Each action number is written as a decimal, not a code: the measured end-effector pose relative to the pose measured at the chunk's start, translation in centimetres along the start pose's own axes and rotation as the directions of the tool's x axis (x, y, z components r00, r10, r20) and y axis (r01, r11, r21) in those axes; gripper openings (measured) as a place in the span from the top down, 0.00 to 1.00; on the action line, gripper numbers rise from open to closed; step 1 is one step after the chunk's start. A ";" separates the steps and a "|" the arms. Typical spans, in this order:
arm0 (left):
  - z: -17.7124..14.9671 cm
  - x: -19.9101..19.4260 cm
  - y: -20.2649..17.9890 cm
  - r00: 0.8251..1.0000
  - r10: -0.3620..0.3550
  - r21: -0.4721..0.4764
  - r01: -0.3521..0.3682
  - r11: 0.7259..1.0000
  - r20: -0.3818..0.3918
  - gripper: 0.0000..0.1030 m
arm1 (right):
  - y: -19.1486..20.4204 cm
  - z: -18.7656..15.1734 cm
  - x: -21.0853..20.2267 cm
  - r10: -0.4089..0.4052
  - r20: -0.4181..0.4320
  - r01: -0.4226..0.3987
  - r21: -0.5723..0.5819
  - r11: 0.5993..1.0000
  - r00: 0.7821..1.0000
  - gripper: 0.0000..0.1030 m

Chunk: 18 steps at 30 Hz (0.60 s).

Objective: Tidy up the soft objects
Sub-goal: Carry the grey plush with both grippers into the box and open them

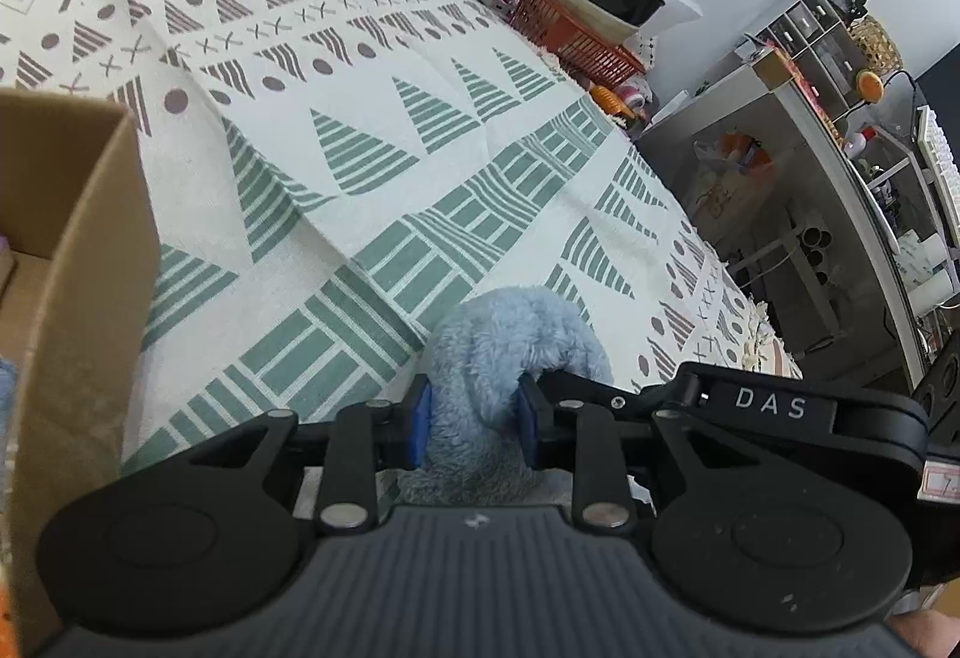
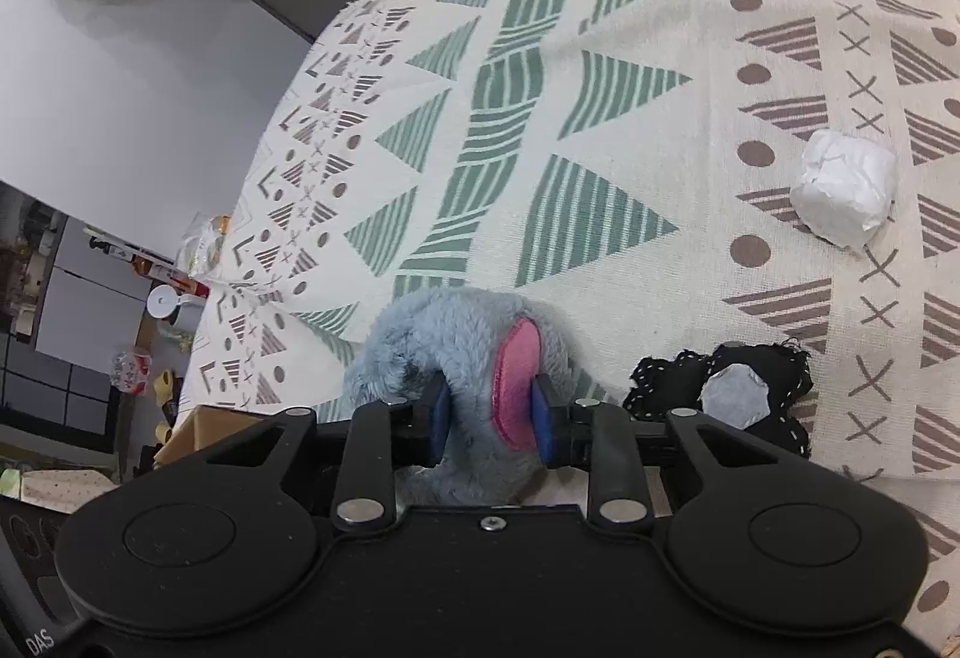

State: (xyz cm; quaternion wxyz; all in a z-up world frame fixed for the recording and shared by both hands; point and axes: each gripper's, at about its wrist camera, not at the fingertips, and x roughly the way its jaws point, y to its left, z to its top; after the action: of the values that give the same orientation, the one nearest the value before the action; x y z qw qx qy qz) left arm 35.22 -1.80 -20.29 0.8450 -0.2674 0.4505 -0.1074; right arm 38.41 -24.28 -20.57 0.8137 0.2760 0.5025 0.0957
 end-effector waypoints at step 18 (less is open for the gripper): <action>1.3 -9.8 -2.1 0.984 0.103 0.061 -0.113 0.992 0.143 0.74 | 5.4 -1.9 -4.7 0.207 0.055 -0.200 -0.123 0.972 0.977 0.75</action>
State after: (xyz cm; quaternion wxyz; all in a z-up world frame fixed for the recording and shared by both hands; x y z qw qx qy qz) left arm 30.81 1.06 -11.64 0.8878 -0.2201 0.4001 -0.0581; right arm 35.16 -21.20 -14.70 0.8309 0.2813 0.4372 0.1983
